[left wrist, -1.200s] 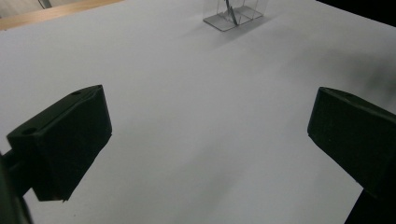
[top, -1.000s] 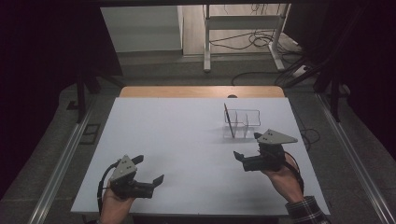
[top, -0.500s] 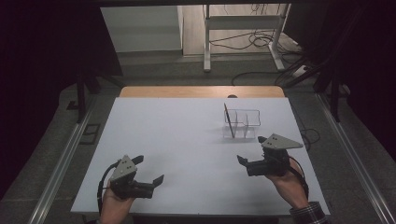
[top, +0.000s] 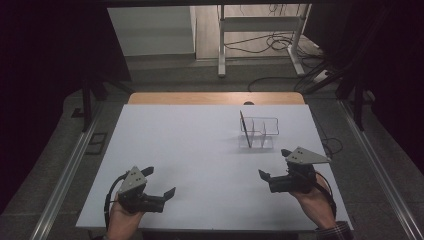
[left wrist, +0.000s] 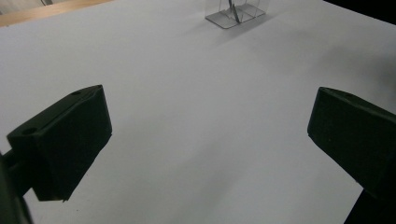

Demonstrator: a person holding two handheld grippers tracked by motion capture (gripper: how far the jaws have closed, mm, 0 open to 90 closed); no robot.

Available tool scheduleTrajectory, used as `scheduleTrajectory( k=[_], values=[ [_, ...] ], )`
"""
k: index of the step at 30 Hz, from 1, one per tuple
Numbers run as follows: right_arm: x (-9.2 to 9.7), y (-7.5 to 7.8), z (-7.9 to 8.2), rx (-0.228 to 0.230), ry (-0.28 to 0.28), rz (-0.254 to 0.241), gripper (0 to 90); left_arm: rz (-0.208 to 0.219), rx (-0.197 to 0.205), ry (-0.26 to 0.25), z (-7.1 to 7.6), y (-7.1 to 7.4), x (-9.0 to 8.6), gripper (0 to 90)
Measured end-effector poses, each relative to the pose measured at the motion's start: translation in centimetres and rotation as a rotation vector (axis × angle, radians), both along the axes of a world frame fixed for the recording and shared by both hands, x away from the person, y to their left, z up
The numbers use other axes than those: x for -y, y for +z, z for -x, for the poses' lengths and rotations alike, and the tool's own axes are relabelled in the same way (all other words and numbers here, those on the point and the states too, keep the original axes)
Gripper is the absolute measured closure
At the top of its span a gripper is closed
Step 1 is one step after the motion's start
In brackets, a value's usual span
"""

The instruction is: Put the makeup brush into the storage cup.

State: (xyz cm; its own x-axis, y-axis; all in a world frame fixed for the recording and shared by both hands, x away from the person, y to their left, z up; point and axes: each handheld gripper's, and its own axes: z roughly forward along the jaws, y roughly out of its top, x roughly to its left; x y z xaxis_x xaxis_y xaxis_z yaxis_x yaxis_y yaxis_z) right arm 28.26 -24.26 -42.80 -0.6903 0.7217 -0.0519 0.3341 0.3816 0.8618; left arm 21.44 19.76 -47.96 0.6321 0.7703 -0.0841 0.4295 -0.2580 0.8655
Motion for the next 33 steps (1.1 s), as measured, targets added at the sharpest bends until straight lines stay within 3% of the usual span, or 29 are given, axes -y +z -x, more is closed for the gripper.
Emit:
scheduleTrajectory(
  k=[33],
  values=[
    [3.4, -0.1, 2.2, 0.006, -0.054, -0.002, 0.1, 0.004, 0.004, 0.004, 0.0, 0.0, 0.0, 0.0]
  ],
)
